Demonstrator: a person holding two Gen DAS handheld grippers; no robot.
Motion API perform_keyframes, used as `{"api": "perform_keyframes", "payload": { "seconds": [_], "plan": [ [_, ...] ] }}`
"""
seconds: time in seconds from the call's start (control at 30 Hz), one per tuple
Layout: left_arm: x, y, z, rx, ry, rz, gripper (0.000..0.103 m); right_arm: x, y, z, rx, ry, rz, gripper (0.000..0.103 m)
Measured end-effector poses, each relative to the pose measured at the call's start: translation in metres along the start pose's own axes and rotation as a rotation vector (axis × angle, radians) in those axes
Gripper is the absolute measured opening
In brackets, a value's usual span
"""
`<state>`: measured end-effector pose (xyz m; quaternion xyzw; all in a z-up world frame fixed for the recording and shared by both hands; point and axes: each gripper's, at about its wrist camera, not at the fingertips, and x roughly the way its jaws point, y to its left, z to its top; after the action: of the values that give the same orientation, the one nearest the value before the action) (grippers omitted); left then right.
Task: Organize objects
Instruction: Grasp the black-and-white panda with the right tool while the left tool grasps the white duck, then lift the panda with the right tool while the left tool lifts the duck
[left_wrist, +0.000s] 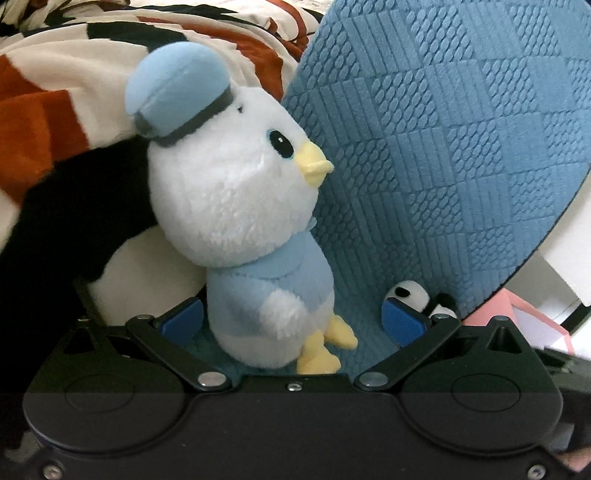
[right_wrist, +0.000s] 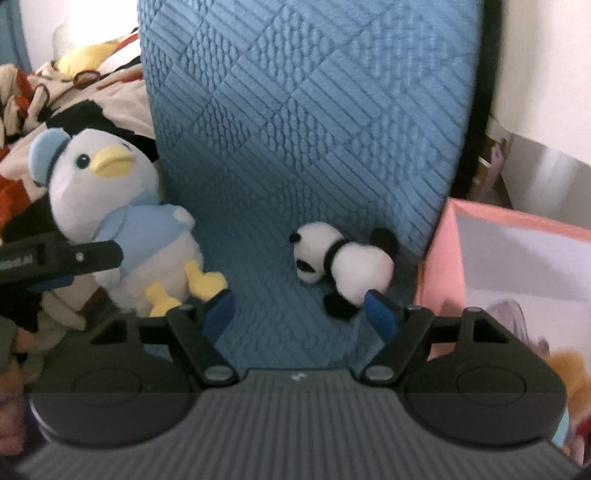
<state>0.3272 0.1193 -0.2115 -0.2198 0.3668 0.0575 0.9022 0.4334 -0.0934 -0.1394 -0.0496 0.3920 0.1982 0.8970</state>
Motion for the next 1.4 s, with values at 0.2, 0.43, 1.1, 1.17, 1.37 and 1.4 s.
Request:
{"api": "perform_keyframes", "payload": {
  "seconds": [0.2,0.43,1.1,1.17,1.37,1.4],
  "plan": [
    [0.026,0.001,0.006,-0.010,0.017,0.044,0.103,0.047,0.004,0.023,-0.140,0.040,-0.059,0.077],
    [0.049,0.001,0.008,-0.014,0.063,0.045,0.103,0.094,-0.001,0.032,-0.325,0.172,-0.157,0.065],
    [0.060,0.003,0.012,0.038,0.097,0.047,0.084,0.124,0.011,0.036,-0.455,0.194,-0.174,0.043],
    [0.056,0.006,0.012,0.044,0.096,0.044,0.082,0.118,0.010,0.035,-0.425,0.188,-0.163,0.042],
    [0.034,0.010,0.011,0.060,0.067,0.015,0.078,0.083,0.000,0.032,-0.243,0.186,-0.086,0.042],
    [0.030,0.012,0.012,0.052,0.062,0.003,0.078,0.075,0.000,0.030,-0.220,0.183,-0.079,0.042]
  ]
}}
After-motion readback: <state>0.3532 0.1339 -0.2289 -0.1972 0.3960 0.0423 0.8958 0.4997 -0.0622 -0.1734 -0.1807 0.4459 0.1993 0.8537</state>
